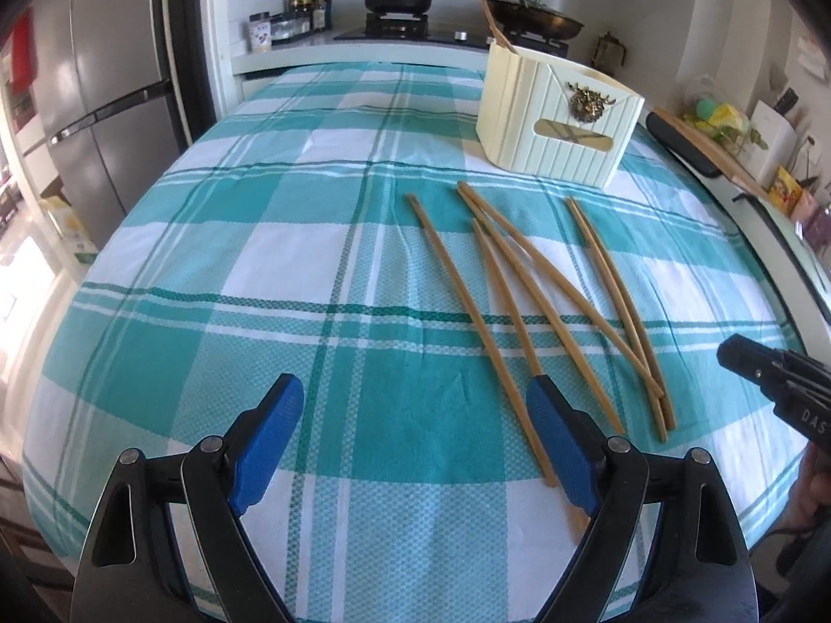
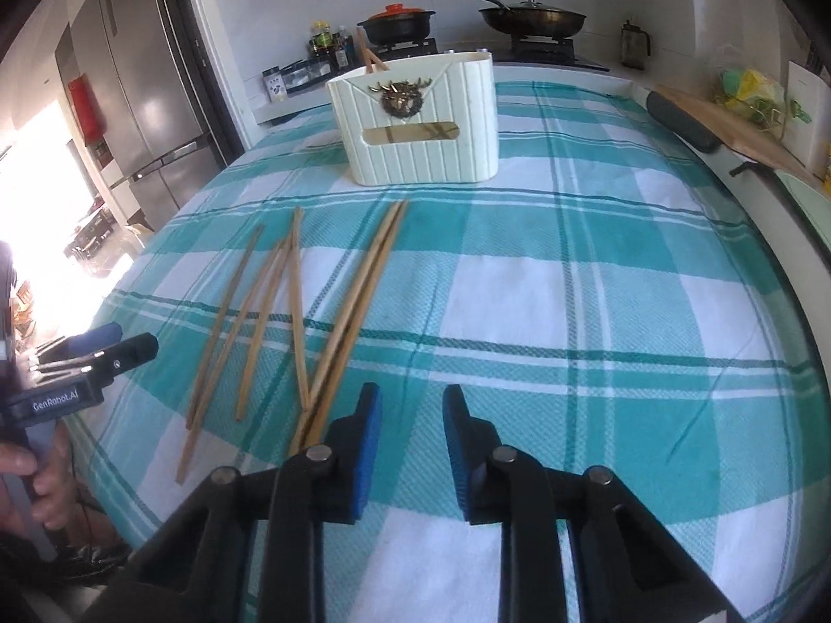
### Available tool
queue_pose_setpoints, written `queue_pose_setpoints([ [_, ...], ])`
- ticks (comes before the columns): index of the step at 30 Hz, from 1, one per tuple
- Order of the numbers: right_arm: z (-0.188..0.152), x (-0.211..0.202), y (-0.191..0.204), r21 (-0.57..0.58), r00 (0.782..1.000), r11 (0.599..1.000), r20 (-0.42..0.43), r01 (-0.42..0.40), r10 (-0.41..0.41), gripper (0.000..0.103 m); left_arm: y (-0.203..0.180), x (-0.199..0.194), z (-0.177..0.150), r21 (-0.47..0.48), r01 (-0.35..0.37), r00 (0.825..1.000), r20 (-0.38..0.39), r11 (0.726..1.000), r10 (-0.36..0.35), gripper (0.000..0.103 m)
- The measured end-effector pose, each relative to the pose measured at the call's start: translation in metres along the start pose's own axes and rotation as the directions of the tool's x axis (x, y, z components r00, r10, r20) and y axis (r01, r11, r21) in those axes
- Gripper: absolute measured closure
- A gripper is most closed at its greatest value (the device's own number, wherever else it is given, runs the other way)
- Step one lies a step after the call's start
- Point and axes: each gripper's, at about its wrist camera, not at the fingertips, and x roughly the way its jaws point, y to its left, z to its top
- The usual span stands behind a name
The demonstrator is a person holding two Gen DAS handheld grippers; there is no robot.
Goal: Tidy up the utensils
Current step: 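Close the right tool on a wooden chopstick while the left tool hovers open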
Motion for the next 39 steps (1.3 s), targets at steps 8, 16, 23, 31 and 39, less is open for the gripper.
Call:
queue_pose_setpoints([
  [8, 0.026, 0.045, 0.014, -0.022, 0.997, 0.998, -0.052, -0.057, 0.056, 0.085, 0.005, -0.001, -0.002, 0.002, -0.036, 0.999, 0.013, 0.999, 0.036, 0.014],
  [16, 0.029, 0.068, 0.030, -0.083, 0.994, 0.996, -0.101, -0.038, 0.030, 0.096, 0.005, 0.003, -0.003, 0.001, -0.043, 0.999, 0.008, 0.999, 0.043, 0.014],
  [23, 0.028, 0.069, 0.036, -0.108, 0.994, 0.993, -0.093, 0.041, -0.051, 0.095, 0.002, 0.007, -0.004, 0.011, -0.039, 0.999, 0.000, 0.999, 0.039, 0.014],
  [31, 0.023, 0.063, 0.030, -0.088, 0.978, 0.981, -0.097, 0.174, -0.183, 0.097, 0.011, 0.005, -0.006, -0.015, -0.051, 0.999, 0.001, 0.999, 0.051, 0.014],
  [39, -0.001, 0.030, -0.012, 0.041, 0.949, 0.954, -0.121, 0.298, -0.291, 0.096, 0.012, 0.010, -0.008, -0.021, -0.050, 0.999, -0.016, 0.999, 0.049, 0.014],
])
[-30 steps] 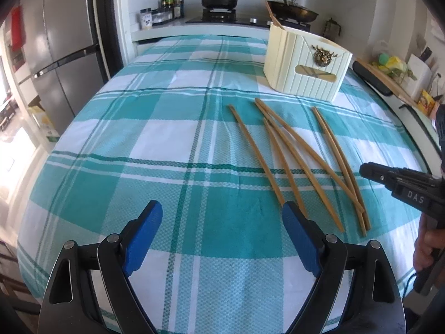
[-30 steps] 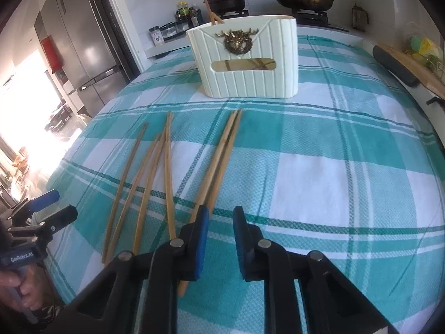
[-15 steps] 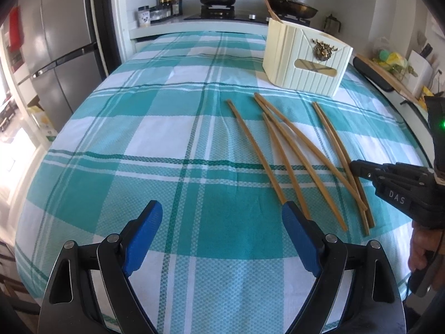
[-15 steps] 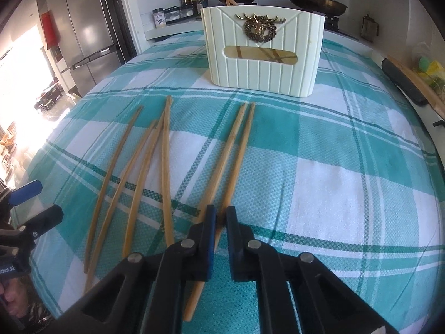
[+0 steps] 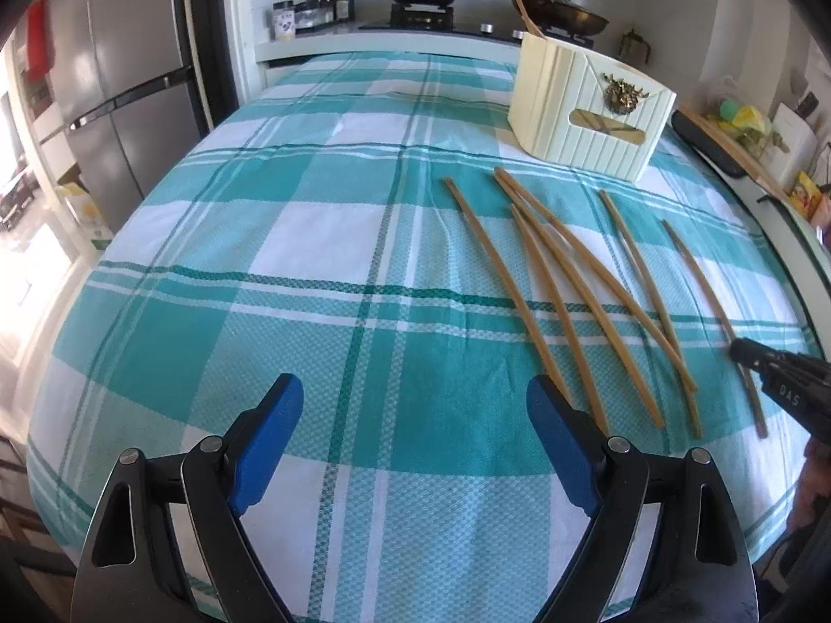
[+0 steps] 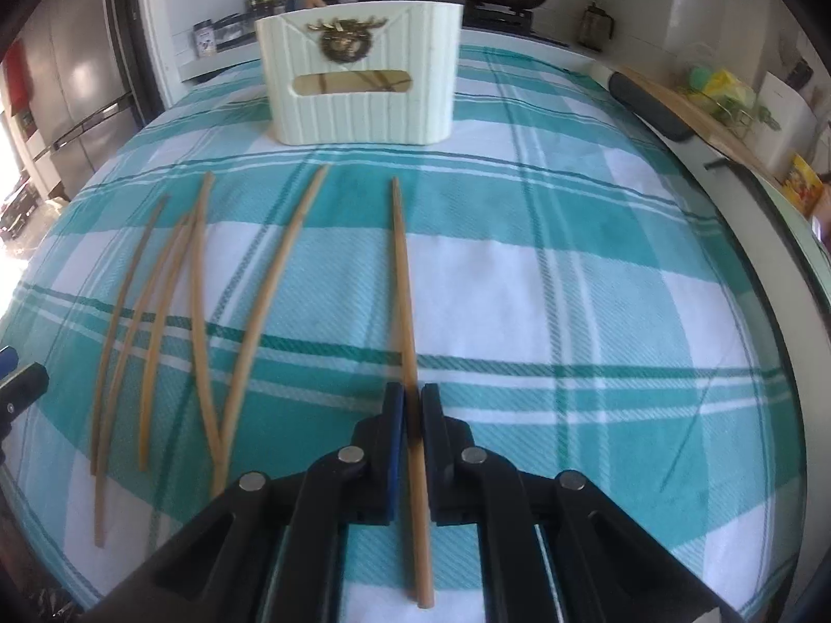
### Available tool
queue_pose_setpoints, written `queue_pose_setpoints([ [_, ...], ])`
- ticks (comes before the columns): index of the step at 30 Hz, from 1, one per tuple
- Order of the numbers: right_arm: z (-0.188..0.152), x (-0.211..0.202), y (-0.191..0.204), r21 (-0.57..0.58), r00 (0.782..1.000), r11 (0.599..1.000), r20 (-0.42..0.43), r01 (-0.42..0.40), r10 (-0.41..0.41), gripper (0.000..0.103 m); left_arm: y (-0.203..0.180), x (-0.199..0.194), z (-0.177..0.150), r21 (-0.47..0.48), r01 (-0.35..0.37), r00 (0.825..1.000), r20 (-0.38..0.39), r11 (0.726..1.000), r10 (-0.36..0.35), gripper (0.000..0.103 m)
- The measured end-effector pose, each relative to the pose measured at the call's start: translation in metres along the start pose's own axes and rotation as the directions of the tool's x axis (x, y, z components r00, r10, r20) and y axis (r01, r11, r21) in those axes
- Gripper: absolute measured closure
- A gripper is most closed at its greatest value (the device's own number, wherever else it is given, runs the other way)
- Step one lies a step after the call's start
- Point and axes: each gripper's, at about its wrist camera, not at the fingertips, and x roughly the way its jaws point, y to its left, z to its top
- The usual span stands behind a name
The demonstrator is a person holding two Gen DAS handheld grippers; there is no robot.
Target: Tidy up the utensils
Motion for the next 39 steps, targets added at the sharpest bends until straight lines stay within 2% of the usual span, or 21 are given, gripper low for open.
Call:
queue_pose_setpoints([
  [5, -0.016, -0.015, -0.023, 0.057, 1.000, 0.998, -0.012, -0.013, 0.014, 0.093, -0.003, 0.008, 0.006, -0.012, 0.048, 0.999, -0.023, 0.999, -0.048, 0.014],
  [6, -0.017, -0.019, -0.027, 0.065, 1.000, 0.998, -0.001, -0.027, 0.027, 0.085, -0.003, 0.009, 0.009, -0.023, 0.066, 0.997, -0.026, 0.998, -0.066, 0.014],
  [8, -0.018, -0.025, -0.031, 0.071, 0.999, 0.997, 0.025, -0.036, 0.034, 0.062, -0.004, 0.010, 0.014, -0.041, 0.099, 0.995, -0.029, 0.994, -0.101, 0.014],
  [9, -0.018, -0.027, -0.032, 0.070, 0.999, 0.997, 0.035, -0.042, 0.040, 0.061, -0.005, 0.012, 0.017, -0.044, 0.112, 0.993, -0.032, 0.993, -0.113, 0.014],
  [12, -0.017, -0.027, -0.038, 0.080, 0.997, 0.994, 0.041, -0.068, 0.065, 0.061, -0.012, 0.023, 0.026, -0.036, 0.101, 0.994, -0.044, 0.994, -0.103, 0.014],
  [19, -0.016, -0.033, -0.041, 0.056, 0.995, 0.995, 0.065, -0.082, 0.078, 0.061, -0.020, 0.058, 0.037, 0.009, 0.004, 0.996, -0.092, 1.000, -0.004, 0.014],
  [22, -0.013, -0.035, -0.041, 0.024, 0.994, 0.995, 0.061, -0.096, 0.094, 0.061, -0.018, 0.060, 0.038, 0.044, -0.029, 0.995, -0.095, 0.999, 0.033, 0.014],
  [27, -0.008, -0.027, -0.036, -0.065, 0.993, 0.991, 0.020, -0.114, 0.116, 0.061, -0.007, 0.060, 0.039, 0.077, -0.019, 0.993, -0.118, 0.997, 0.028, 0.014],
  [35, 0.003, 0.001, -0.033, -0.106, 0.986, 0.983, -0.083, -0.151, 0.143, 0.061, 0.007, 0.063, 0.046, 0.122, 0.037, 0.985, -0.173, 0.992, -0.016, 0.014],
  [39, 0.010, 0.007, -0.028, -0.138, 0.987, 0.981, -0.096, -0.140, 0.127, 0.061, 0.006, 0.067, 0.051, 0.148, 0.060, 0.981, -0.190, 0.987, -0.031, 0.014],
])
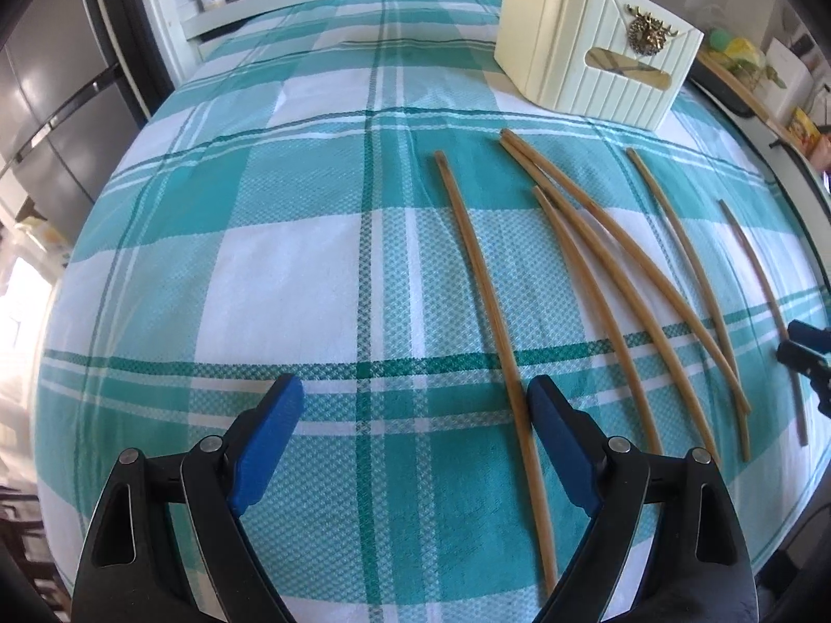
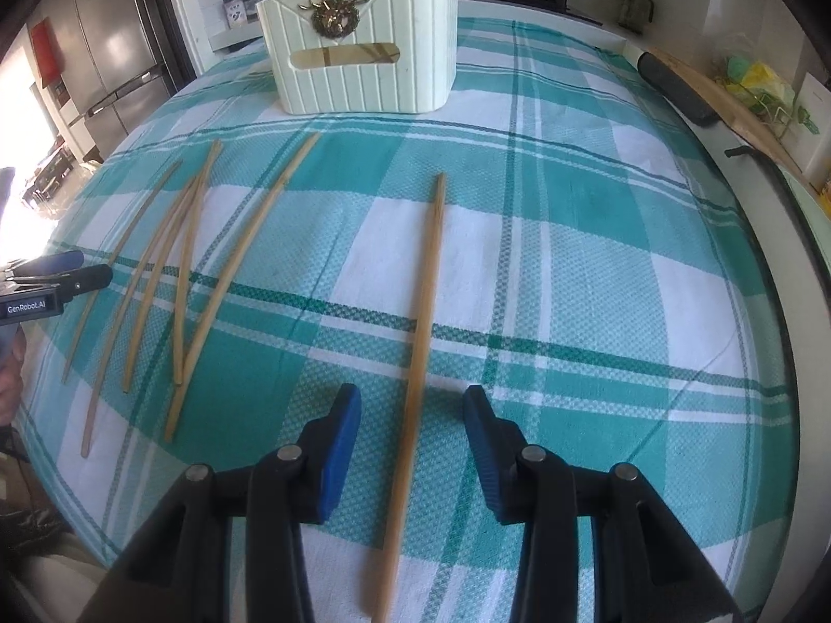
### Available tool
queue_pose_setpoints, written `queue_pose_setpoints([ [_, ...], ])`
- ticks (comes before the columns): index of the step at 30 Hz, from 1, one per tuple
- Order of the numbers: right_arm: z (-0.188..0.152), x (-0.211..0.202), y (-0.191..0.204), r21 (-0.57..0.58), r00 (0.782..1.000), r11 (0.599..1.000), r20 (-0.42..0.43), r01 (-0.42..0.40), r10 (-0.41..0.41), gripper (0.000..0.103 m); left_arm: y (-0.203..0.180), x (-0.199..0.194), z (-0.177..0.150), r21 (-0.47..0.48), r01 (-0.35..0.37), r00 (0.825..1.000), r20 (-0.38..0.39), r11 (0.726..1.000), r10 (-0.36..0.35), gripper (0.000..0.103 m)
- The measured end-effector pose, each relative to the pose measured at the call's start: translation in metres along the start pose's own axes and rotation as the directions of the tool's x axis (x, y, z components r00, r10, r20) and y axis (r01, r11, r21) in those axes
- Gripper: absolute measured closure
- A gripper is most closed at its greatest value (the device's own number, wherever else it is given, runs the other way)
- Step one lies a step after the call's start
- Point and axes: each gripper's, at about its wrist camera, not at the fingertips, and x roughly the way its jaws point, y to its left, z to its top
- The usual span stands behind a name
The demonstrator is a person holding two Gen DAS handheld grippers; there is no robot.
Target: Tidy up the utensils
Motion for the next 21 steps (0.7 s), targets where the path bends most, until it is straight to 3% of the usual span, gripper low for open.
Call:
queue_pose_setpoints([
  [4, 0.006, 0.003, 0.000, 0.002, 1.000, 1.000, -0.010, 0.006, -0.006, 0.061, 0.000, 0.005, 0.004, 0.016, 0.005, 1.000, -0.001, 1.000, -0.005, 0.014],
  [9, 0.013, 0.006, -0.001, 0.010, 1.000, 1.000, -0.014, 0.007, -0.007, 0.061, 0.002, 0.013, 0.007, 0.014, -0.010, 1.000, -0.006, 1.000, 0.010, 0.000],
  [21, 0.022, 0.010, -0.004, 0.003, 0.999, 1.000, -0.039, -0.018, 0.018, 0.061, 0.001, 0.016, 0.015, 0.054, 0.012, 0.999, -0.037, 0.998, -0.010, 0.001],
])
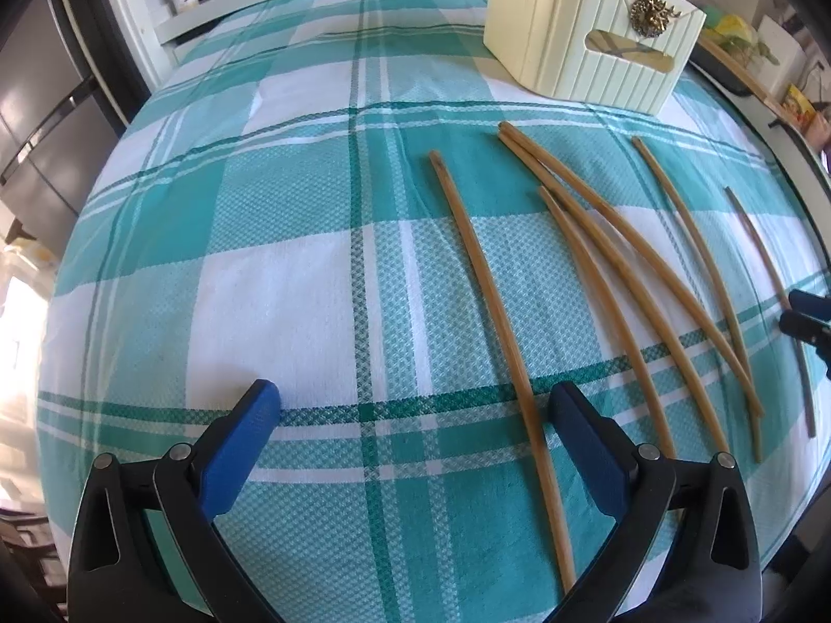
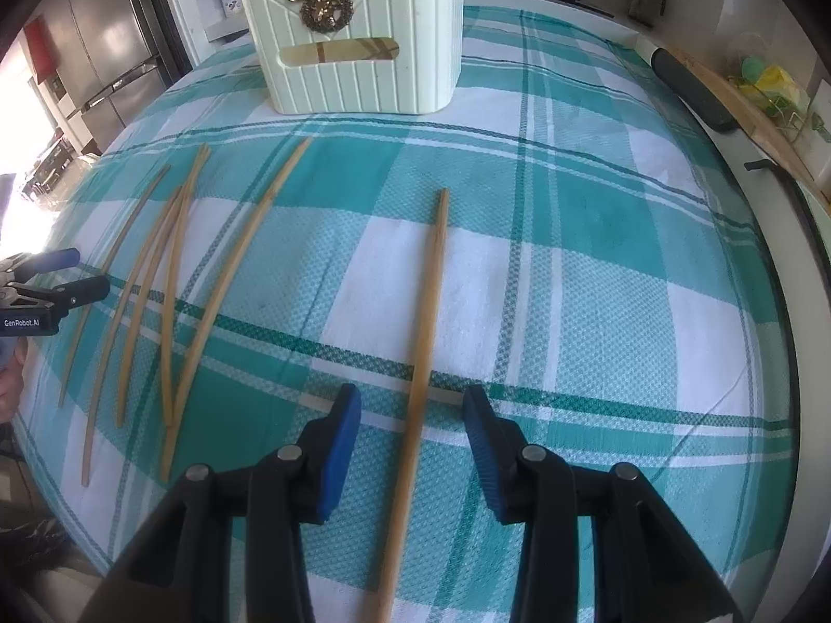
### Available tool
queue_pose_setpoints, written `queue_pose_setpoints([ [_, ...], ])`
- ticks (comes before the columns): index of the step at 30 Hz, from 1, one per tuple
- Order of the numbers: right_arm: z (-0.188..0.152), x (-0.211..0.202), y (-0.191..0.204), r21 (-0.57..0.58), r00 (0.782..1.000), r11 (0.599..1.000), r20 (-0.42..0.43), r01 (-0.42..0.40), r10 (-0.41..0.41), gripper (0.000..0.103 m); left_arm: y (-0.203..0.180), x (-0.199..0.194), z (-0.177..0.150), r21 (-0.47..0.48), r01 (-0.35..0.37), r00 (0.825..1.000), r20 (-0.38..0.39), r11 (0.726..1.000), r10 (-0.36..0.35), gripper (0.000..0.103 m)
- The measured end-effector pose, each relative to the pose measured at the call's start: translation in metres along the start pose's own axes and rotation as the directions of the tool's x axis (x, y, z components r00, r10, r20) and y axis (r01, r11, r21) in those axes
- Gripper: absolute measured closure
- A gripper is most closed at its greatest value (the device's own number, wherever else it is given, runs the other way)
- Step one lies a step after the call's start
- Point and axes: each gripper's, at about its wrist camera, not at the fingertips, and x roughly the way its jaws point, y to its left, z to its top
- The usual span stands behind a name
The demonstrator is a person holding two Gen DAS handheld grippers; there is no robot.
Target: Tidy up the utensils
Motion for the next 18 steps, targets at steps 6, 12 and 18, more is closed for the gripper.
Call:
queue_pose_setpoints([
  [6, 0.001, 0.000, -0.002, 0.009, 1.000, 1.000, -0.004, -0.012, 0.012, 0.061, 0.002, -0.002, 0.004, -0.007, 0.022, 1.000, 0.009, 1.000, -0.022, 0.002],
  [12, 0.008, 0.002, -0.012, 0.036, 0.998, 0.997, -0.024, -0.063, 0.064, 0.062, 0.006, 0.000, 0.017, -0.012, 0.100, 0.995, 0.002, 0.995, -0.100, 0.006],
  [18, 0.023, 0.009, -0.015, 0.034, 0.995, 0.996, -0.048, -0.084, 0.086, 0.063, 0.005, 0.007, 0.040, -0.019, 0.145, 0.989, -0.003, 0.989, -0.145, 0.022],
])
